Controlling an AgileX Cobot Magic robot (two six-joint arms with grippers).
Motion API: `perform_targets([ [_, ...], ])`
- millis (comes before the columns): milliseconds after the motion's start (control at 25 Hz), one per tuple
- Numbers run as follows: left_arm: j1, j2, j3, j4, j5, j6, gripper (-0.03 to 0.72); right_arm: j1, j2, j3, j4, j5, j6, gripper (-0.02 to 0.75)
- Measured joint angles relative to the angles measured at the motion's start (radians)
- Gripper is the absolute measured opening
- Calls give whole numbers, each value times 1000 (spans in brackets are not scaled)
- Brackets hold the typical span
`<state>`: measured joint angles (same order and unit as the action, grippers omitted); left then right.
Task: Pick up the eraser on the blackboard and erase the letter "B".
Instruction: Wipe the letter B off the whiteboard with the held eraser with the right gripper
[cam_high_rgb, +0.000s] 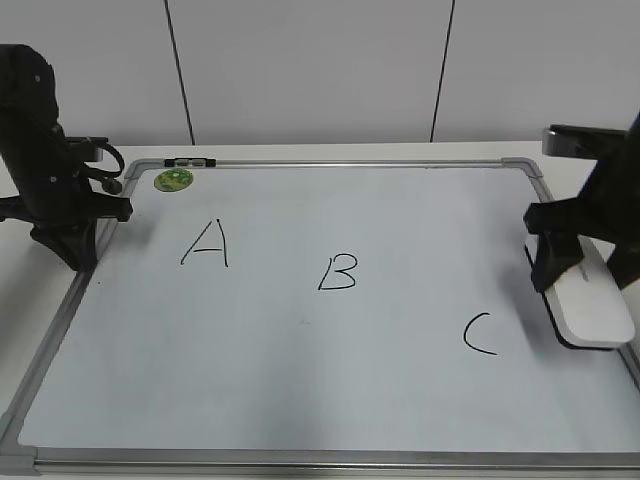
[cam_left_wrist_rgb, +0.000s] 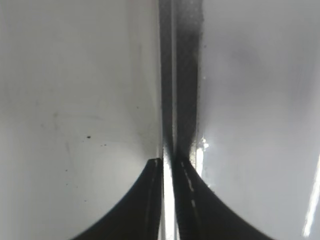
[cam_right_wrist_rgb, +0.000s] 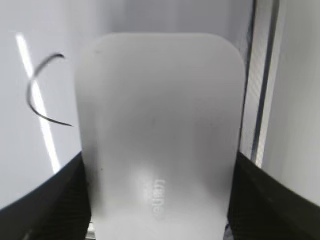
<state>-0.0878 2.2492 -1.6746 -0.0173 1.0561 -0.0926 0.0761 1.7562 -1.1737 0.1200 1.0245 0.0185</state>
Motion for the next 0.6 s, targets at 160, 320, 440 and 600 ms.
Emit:
perform_targets([
  [160,0,0,0,0,0,0,73,52,68,-155,-1,79,-9,524],
  [320,0,0,0,-4,0,0,73,142,183,-308,-25,148,-9,523],
  [440,0,0,0,-4,0,0,73,198,268,-444,-26,177,-4,523],
  [600,0,0,0,-4,0,0,73,254,387,-600,-51,181,13,523],
])
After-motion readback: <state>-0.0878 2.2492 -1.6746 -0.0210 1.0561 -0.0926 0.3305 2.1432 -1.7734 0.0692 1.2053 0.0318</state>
